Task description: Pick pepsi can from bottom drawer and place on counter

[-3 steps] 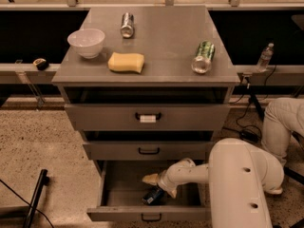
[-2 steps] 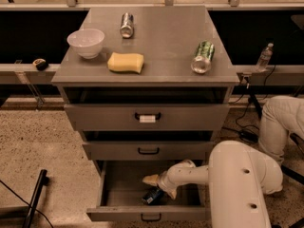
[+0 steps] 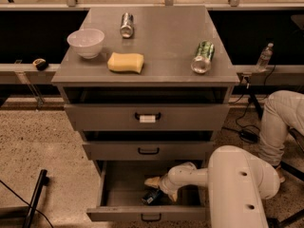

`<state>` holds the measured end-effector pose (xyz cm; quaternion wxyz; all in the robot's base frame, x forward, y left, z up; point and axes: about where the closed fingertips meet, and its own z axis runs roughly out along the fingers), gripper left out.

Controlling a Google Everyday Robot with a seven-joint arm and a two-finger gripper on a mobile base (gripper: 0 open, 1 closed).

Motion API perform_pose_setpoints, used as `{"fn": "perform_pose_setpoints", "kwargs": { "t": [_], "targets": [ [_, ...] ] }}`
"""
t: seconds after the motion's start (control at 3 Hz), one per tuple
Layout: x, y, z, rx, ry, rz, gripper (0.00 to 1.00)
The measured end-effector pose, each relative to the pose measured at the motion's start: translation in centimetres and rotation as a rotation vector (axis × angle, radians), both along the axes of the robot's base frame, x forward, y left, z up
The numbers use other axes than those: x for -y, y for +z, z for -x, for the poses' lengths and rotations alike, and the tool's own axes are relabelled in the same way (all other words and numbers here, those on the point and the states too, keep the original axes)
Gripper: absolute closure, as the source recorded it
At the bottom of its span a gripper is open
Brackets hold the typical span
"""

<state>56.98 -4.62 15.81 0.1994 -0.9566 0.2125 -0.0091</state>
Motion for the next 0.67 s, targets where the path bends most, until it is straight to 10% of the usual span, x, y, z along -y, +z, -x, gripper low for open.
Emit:
{"fn": "perform_pose_setpoints", "kwargs": {
  "t": [0.67],
  "targets": [
    [-0.15,-1.63,0.14,-0.044,-0.007,-0.008,0.09]
  ]
}}
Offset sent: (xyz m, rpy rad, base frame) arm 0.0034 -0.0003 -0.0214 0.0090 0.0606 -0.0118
